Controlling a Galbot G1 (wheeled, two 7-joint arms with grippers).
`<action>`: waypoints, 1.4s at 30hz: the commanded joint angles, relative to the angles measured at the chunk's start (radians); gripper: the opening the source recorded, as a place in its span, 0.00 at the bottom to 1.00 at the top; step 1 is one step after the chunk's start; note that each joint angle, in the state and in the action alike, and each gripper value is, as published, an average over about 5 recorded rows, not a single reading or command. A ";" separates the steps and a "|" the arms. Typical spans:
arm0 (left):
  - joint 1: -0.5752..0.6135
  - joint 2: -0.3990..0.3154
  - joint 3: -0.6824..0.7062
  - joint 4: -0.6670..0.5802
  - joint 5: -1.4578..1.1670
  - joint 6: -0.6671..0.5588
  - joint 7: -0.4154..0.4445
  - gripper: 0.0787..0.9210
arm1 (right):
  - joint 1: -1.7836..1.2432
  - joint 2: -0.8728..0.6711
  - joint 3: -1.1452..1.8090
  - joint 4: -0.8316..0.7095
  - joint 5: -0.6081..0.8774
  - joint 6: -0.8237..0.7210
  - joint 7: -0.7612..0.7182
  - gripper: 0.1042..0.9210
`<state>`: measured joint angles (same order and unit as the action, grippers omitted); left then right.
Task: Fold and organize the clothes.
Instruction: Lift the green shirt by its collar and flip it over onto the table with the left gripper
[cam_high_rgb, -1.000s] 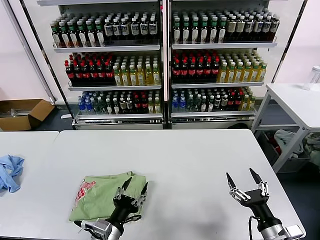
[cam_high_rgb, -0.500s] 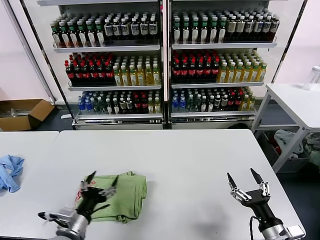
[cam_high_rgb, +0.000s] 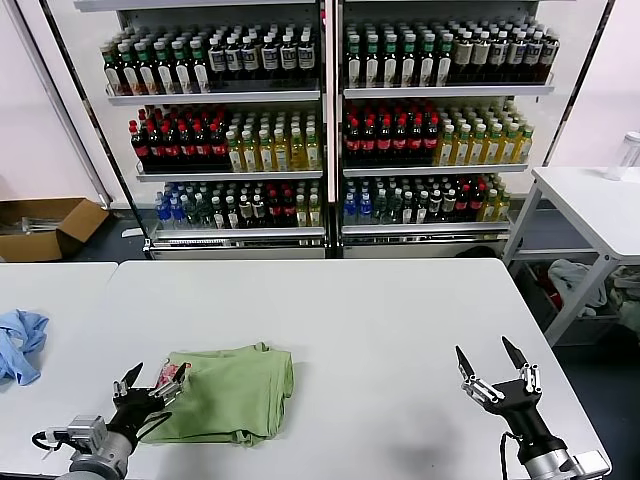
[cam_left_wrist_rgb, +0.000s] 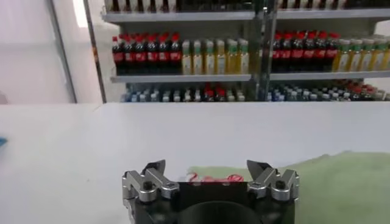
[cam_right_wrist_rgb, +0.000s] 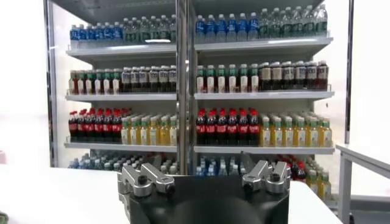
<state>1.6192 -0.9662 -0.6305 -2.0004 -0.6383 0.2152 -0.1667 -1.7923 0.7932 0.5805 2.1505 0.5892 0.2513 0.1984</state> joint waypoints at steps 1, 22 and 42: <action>0.028 -0.023 -0.039 0.053 -0.044 -0.002 0.020 0.88 | 0.001 0.000 0.000 -0.002 0.000 0.003 0.000 0.88; 0.026 -0.059 -0.011 0.071 -0.144 0.013 0.060 0.83 | -0.009 0.001 0.004 -0.009 -0.005 0.016 -0.001 0.88; 0.045 -0.016 -0.023 0.037 -0.032 -0.141 0.041 0.15 | 0.002 0.004 0.000 -0.002 -0.008 0.013 0.002 0.88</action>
<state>1.6617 -1.0079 -0.6295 -1.9447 -0.7090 0.1398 -0.1107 -1.7915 0.7973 0.5794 2.1463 0.5816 0.2652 0.2000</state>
